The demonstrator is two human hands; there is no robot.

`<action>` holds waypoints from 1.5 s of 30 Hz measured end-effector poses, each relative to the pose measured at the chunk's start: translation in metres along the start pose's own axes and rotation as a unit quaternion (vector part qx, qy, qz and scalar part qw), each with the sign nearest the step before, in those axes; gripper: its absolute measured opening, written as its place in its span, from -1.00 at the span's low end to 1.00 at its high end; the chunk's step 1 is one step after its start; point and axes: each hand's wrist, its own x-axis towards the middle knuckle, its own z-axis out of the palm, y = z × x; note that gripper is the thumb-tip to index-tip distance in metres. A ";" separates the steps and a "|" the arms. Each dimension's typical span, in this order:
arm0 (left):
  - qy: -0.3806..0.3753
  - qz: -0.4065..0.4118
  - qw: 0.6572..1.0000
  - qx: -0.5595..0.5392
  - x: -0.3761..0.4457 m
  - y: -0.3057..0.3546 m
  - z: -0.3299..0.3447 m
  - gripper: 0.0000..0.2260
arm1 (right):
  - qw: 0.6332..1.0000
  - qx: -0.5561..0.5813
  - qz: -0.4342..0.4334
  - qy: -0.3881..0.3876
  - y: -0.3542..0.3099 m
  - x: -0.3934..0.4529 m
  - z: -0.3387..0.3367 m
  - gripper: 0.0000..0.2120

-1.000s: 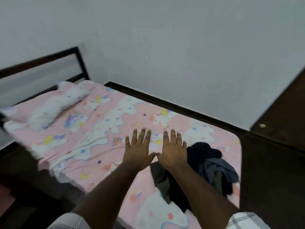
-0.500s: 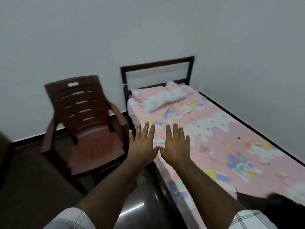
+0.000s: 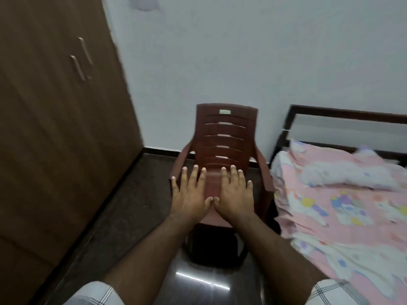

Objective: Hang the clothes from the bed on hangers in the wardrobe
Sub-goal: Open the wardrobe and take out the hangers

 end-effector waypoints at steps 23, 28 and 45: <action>0.087 -0.391 0.916 0.028 -0.011 -0.390 -0.081 -0.22 | 0.920 0.106 -0.372 -0.072 -0.424 0.153 0.065 -0.20; 0.151 -0.454 0.878 -0.008 -0.031 -0.476 -0.120 -0.25 | 0.884 0.165 -0.430 -0.080 -0.532 0.151 0.063 -0.33; 0.478 -0.567 0.591 -0.317 -0.075 -0.653 -0.221 -0.59 | 0.580 0.495 -0.438 -0.476 -0.795 0.152 0.034 -0.45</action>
